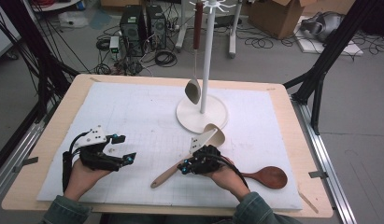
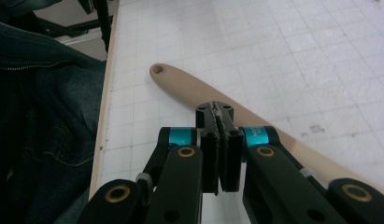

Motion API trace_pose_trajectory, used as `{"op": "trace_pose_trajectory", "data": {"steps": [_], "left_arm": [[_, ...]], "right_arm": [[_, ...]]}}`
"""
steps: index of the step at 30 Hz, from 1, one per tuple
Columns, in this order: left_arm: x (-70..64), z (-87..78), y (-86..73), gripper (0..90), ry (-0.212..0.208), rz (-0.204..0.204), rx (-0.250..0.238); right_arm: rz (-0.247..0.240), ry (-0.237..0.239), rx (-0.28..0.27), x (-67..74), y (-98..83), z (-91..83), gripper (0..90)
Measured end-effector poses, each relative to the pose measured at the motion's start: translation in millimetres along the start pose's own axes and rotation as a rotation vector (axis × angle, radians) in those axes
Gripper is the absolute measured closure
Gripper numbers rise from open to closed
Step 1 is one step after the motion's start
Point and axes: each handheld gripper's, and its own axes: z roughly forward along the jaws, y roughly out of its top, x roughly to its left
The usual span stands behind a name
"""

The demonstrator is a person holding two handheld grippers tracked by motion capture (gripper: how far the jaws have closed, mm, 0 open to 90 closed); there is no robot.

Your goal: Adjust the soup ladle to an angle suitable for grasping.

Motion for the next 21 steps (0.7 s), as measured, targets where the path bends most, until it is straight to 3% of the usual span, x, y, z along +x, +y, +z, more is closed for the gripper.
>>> {"op": "trace_pose_trajectory", "data": {"steps": [9, 13, 21], "left_arm": [[-0.2, 0.3, 1.3, 19.0, -0.007, 0.006, -0.004], [-0.1, -0.1, 1.2, 19.0, -0.007, 0.005, -0.003], [0.2, 0.2, 1.4, 19.0, -0.006, 0.006, -0.002]], "right_arm": [[-0.059, 0.016, 0.005, 1.8, 23.4, 4.6, 88.8], [-0.065, 0.034, 0.052, 3.7, 20.4, 11.2, 88.2], [-0.072, 0.047, 0.065, 2.3, 16.2, 25.0, 88.4]]}}
